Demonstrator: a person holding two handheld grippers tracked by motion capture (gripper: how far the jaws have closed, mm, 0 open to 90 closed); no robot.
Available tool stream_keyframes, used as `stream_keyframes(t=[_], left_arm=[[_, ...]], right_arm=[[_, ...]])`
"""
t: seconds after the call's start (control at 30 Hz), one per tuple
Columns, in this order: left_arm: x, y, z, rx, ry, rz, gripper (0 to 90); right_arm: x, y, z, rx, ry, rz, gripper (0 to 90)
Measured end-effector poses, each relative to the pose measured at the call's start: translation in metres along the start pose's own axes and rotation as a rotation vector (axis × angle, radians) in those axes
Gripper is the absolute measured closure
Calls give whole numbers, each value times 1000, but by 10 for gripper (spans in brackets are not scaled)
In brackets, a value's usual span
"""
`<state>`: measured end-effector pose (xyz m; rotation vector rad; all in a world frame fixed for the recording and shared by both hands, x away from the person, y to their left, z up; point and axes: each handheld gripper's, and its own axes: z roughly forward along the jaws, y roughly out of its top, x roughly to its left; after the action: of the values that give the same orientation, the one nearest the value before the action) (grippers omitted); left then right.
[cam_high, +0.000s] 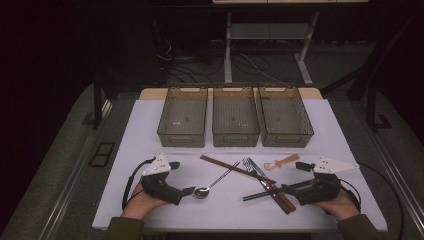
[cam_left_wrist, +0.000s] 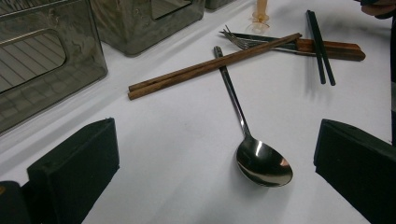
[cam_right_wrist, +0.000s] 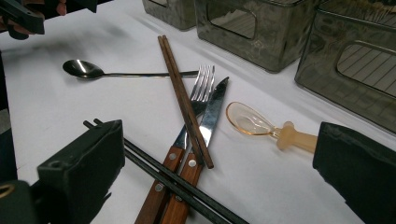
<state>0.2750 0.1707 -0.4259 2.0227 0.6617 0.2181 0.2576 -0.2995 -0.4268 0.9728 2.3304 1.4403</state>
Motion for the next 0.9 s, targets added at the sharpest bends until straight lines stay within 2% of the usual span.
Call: stream_keyframes(t=[0.2, 0.63, 0.9], left_arm=[[0, 0, 0, -1, -1, -3, 0], [0, -1, -2, 1, 3, -9, 0], [-1, -1, 0, 7, -10, -7, 0]], right_arm=[[1, 0, 0, -1, 5, 0, 24], [-4, 5, -3, 56, -13, -33, 24], [-6, 10, 1, 145, 21, -47, 38]])
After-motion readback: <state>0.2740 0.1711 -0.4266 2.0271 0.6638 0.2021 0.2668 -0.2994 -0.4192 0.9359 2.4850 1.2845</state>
